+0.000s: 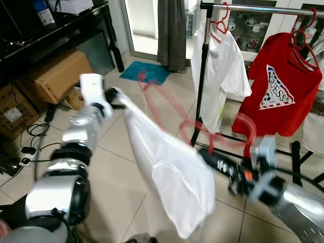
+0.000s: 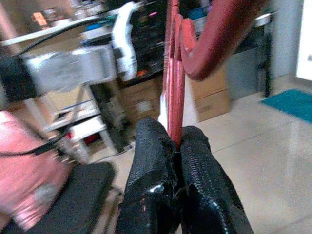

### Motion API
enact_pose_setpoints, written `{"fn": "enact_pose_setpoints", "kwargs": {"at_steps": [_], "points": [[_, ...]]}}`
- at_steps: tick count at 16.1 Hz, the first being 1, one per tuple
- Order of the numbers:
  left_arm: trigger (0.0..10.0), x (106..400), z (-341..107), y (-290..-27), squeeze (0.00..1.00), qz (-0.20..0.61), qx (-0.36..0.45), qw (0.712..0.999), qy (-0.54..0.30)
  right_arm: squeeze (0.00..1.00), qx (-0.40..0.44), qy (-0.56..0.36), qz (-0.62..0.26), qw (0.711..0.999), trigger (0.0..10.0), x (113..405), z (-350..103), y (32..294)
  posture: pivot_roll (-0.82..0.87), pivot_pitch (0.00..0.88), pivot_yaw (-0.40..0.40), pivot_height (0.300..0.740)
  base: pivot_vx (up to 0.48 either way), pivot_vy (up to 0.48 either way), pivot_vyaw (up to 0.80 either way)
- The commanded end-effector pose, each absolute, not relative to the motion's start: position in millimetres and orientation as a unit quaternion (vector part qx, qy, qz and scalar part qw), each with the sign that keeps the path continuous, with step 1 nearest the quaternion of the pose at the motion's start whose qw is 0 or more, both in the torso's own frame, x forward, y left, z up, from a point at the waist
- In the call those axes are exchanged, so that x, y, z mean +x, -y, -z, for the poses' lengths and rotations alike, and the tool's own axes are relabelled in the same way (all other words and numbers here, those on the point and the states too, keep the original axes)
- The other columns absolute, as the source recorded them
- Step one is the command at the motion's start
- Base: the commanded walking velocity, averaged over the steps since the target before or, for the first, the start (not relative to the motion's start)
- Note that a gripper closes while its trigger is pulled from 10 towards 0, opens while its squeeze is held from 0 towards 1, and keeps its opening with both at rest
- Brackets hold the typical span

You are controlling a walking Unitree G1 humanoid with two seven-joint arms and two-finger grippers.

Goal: Hang hanger

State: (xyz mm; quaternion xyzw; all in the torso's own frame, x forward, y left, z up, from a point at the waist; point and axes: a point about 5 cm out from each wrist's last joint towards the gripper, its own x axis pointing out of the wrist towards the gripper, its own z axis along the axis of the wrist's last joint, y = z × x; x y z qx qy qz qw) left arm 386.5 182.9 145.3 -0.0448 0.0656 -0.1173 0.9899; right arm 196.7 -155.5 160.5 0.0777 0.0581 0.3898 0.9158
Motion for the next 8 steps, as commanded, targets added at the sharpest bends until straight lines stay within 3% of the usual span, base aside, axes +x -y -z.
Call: {"fn": "enact_pose_setpoints", "kwargs": {"at_steps": [1, 3, 6, 8], "points": [[0.0, 384, -149, -172, 0.00, 0.172, -0.021, 0.984, -0.050, 0.00, 0.071, -0.037, -0.341, 0.937, 0.0, 206, -163, 162, -0.04, 0.011, 0.138, 0.740, 0.000, 0.000, 0.00], [0.0, 347, -143, -109, 0.00, 0.404, -0.017, 0.913, -0.053, 0.00, 0.133, 0.028, -0.196, 0.971, 0.0, 237, -168, 169, -0.03, 0.010, 0.138, 0.740, 0.000, 0.000, 0.00], [0.0, 313, -148, -92, 0.00, 0.523, -0.027, 0.850, -0.056, 0.00, 0.179, 0.057, -0.098, 0.977, 0.0, 252, -171, 179, -0.03, 0.013, 0.131, 0.740, 0.000, 0.000, 0.00], [0.0, 294, -150, -96, 0.00, 0.557, -0.022, 0.827, -0.071, 0.00, 0.182, 0.055, -0.017, 0.982, 0.0, 265, -165, 190, -0.02, 0.019, 0.123, 0.740, 0.000, 0.000, 0.00]]}}
